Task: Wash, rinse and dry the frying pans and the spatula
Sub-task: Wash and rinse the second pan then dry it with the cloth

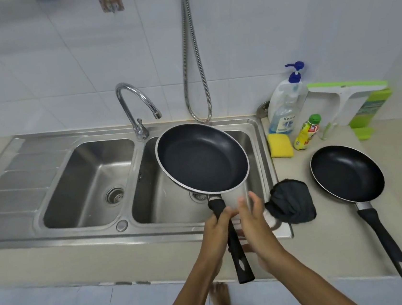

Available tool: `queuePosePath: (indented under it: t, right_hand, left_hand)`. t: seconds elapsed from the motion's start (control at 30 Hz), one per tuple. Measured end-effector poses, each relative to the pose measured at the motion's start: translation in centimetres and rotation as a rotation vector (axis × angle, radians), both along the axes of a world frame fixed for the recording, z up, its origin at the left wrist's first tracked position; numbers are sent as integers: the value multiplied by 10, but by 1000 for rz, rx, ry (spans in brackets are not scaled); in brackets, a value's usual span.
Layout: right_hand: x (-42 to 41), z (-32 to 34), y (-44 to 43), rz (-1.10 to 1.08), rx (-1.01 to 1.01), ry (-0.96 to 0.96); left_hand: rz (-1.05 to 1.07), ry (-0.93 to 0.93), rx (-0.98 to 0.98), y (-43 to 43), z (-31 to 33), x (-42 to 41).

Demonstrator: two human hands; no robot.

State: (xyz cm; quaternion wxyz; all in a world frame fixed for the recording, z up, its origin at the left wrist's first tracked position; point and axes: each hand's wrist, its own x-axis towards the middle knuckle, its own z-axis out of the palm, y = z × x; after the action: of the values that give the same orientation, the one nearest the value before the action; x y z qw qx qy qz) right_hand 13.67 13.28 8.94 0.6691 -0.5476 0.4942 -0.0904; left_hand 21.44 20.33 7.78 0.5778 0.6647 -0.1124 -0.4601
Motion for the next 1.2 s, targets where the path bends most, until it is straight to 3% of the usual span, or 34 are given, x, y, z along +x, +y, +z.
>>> queuePosePath:
  t: [0.07,0.23,0.37,0.47,0.67,0.87,1.2]
  right_hand:
    - [-10,11,20,33,165,-58]
    - [-46,16,53,156,85,-53]
    - [-92,24,73,160,133,-142]
    - [-121,36,88,146,153,-104]
    - [-173,22,97,121,-180,-34]
    - [-243,17,79,92,-400,26]
    - [-424,32,5,-66,-475,29]
  left_hand:
    - [14,-8,-1,6,4,-17]
    - [4,-99,-21,28,8,-52]
    - [-26,-128,-50,47,14,-83]
    - [-46,-111,-73,59,15,-114]
    - [-103,-44,-86,62,18,-164]
    - [-128,-94,-77,37,24,-207]
    - [-285,-124,-236,-50,48,-388]
